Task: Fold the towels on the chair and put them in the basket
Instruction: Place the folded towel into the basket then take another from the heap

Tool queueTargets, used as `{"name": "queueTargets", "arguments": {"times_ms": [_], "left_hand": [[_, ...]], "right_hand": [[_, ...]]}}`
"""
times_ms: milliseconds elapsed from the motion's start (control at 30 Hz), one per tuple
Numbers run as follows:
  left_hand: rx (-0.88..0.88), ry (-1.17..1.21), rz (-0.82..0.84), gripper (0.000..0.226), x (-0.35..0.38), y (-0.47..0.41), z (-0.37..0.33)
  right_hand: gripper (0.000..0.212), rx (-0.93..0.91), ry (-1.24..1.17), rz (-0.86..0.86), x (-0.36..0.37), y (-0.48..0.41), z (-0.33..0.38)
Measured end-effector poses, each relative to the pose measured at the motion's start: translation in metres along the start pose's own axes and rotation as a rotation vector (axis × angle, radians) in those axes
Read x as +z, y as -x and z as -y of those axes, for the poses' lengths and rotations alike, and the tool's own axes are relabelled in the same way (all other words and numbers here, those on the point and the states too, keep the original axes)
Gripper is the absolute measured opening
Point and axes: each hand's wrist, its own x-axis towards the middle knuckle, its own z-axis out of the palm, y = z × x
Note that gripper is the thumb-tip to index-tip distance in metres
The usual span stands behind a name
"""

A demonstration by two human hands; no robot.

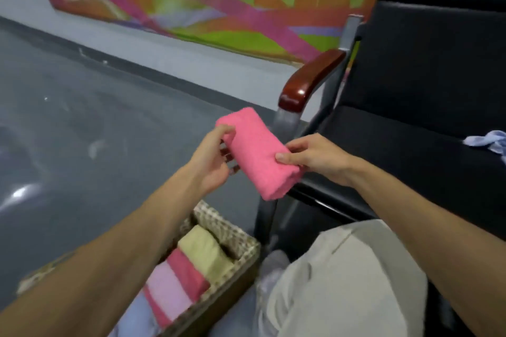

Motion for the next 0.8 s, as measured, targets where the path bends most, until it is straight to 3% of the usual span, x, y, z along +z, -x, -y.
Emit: {"name": "queueTargets", "arguments": {"times_ms": [67, 167, 267, 433, 533, 600, 800], "left_hand": [[-0.012, -0.108, -0.098, 0.005, -0.048, 0.013, 0.019], [0.051, -0.146, -0.272, 0.014, -0.114, 0.031, 0.048], [0.011, -0.259, -0.428, 0.015, -0.177, 0.047, 0.080], [-0.150, -0.528, -0.510, 0.011, -0.264, 0.048, 0.138], [-0.254, -0.632, -0.579, 0.043, -0.298, 0.036, 0.172], [-0.303, -0.660, -0.581, 0.050, -0.310, 0.025, 0.192], [-0.429, -0.737, -0.541, 0.054, -0.337, 0.007, 0.242]], "right_hand": [[0.010, 0.011, -0.001, 0.121, 0.047, -0.016, -0.006], [0.010, 0.068, 0.045, 0.255, 0.123, -0.034, -0.026], [0.022, 0.118, 0.149, 0.373, 0.197, -0.050, -0.057], [0.036, 0.072, 0.517, 0.534, 0.291, -0.063, -0.094], [0.046, 0.058, 0.589, 0.587, 0.331, -0.070, -0.114], [0.051, 0.086, 0.635, 0.614, 0.350, -0.075, -0.131], [0.043, 0.113, 0.779, 0.671, 0.376, -0.088, -0.162]]}}
